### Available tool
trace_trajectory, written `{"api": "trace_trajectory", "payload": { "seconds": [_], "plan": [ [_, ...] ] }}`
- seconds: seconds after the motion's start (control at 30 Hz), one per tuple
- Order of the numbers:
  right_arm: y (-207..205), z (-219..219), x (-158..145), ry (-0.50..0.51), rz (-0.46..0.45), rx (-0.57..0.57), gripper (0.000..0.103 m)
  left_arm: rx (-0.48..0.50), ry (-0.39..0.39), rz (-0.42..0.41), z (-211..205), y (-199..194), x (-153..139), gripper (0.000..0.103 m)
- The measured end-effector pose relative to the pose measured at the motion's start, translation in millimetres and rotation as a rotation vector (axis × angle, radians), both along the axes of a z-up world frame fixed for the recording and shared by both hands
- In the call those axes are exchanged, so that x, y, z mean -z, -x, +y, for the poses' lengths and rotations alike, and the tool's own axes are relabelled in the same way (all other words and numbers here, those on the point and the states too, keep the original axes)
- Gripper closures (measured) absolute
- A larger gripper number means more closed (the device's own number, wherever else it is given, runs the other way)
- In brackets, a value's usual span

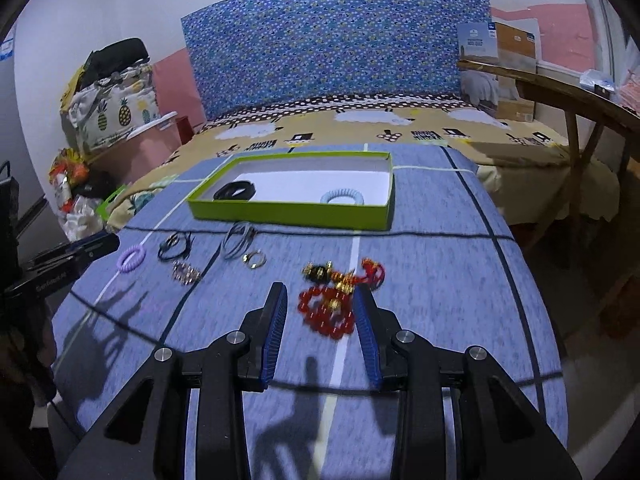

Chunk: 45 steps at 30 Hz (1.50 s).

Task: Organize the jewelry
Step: 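Withdraw both tools from the box back over the jewelry, then grasp the gold chain bracelet with the left gripper while the right grasps the red bead bracelet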

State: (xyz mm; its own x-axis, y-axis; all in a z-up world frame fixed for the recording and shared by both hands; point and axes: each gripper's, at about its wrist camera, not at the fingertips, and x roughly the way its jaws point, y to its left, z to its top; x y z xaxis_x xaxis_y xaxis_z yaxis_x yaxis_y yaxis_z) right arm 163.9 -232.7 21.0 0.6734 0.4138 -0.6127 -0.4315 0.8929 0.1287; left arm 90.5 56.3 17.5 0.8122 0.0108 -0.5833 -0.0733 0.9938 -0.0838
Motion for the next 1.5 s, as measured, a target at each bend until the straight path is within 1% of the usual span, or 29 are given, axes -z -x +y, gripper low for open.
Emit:
{"api": "trace_trajectory", "payload": {
  "seconds": [0.27, 0.4, 0.47, 0.57, 0.8, 0.93, 1.03, 1.23, 1.33, 1.4, 1.47, 1.5],
  "plan": [
    [12.9, -3.1, 3.3, -0.001, 0.001, 0.006, 0.068, 0.015, -0.012, -0.007, -6.2, 18.0, 3.6, 0.067],
    [13.1, -3.8, 4.9, -0.003, 0.003, 0.011, 0.068, 0.018, -0.025, -0.005, -8.4, 18.2, 5.1, 0.066],
    [13.0, -3.9, 6.0, -0.004, 0.005, 0.013, 0.068, 0.023, -0.02, -0.002, -8.5, 18.0, 6.0, 0.064],
    [11.1, -3.3, 9.3, -0.003, 0.013, 0.012, 0.068, 0.03, -0.017, 0.01, -9.6, 15.4, 9.2, 0.064],
    [2.5, 2.9, 17.8, 0.014, 0.04, -0.004, 0.068, 0.077, -0.002, 0.06, -16.0, -1.1, 19.8, 0.063],
    [-3.0, 6.4, 22.8, 0.025, 0.05, -0.007, 0.068, 0.107, -0.001, 0.088, -22.9, -15.4, 25.0, 0.059],
    [-9.8, 7.6, 26.4, 0.032, 0.064, -0.005, 0.068, 0.144, 0.025, 0.134, -25.8, -30.3, 30.4, 0.058],
    [-19.2, 9.3, 28.6, 0.042, 0.083, -0.008, 0.067, 0.179, -0.008, 0.204, -33.0, -54.7, 39.4, 0.057],
    [-23.4, 10.1, 31.4, 0.049, 0.098, -0.01, 0.067, 0.201, 0.003, 0.245, -35.8, -63.2, 45.4, 0.057],
    [-25.1, 11.3, 32.5, 0.056, 0.102, -0.012, 0.067, 0.211, 0.005, 0.255, -38.2, -65.3, 46.9, 0.055],
    [-26.5, 12.0, 33.9, 0.06, 0.107, -0.015, 0.067, 0.225, 0.01, 0.253, -39.9, -65.7, 46.4, 0.049],
    [-26.7, 12.0, 34.6, 0.062, 0.109, -0.015, 0.067, 0.227, 0.01, 0.255, -40.5, -66.5, 46.6, 0.049]
  ]
}}
